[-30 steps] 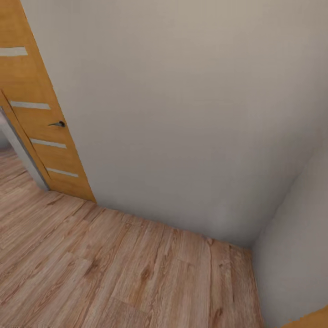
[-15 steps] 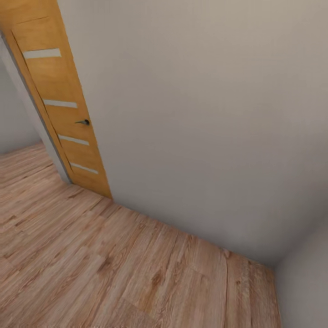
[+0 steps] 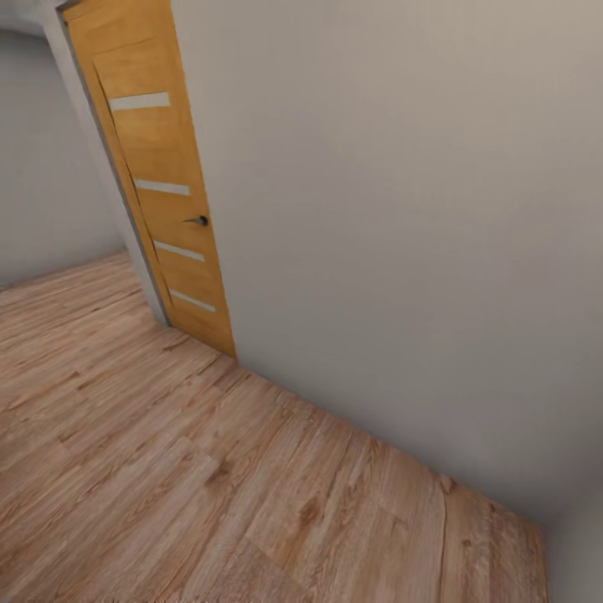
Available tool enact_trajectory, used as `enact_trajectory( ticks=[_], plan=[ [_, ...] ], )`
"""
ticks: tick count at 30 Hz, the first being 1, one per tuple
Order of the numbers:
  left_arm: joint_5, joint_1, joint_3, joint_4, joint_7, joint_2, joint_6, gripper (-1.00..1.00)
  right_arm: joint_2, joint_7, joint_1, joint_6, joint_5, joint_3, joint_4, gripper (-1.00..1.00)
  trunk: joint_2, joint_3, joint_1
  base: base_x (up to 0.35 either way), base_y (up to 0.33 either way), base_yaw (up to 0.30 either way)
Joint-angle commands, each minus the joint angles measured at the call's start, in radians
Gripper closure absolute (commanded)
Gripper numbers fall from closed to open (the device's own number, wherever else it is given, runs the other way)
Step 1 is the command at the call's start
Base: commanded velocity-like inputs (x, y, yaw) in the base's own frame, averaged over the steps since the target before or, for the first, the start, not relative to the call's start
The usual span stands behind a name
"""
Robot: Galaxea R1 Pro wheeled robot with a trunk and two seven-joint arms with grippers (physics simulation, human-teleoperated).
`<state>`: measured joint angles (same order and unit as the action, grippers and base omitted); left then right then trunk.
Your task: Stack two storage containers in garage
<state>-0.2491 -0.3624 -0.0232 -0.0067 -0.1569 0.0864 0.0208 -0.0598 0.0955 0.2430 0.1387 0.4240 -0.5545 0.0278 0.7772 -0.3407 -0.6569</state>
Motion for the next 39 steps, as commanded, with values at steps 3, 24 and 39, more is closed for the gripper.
enact_trajectory(
  ticks=[3, 24, 39],
  plan=[
    [-0.007, -0.001, -0.003, 0.001, -0.003, 0.001, 0.002, -1.00, -0.001, 0.001, 0.001, 0.006, 0.009, -0.008, 0.003, -1.00, 0.001, -0.001, 0.000, 0.000, 0.000, 0.270],
    [-0.007, -0.001, -0.002, 0.001, 0.005, 0.001, -0.007, -1.00, 0.000, 0.001, 0.001, 0.006, 0.010, -0.008, 0.003, -1.00, 0.001, -0.001, 0.000, 0.206, 0.000, 0.096],
    [-0.007, -0.001, -0.002, 0.001, 0.005, 0.001, -0.006, -1.00, 0.000, 0.001, 0.001, 0.006, 0.009, -0.008, 0.003, -1.00, 0.001, -0.001, 0.000, 0.320, 0.000, 0.235]
  ],
)
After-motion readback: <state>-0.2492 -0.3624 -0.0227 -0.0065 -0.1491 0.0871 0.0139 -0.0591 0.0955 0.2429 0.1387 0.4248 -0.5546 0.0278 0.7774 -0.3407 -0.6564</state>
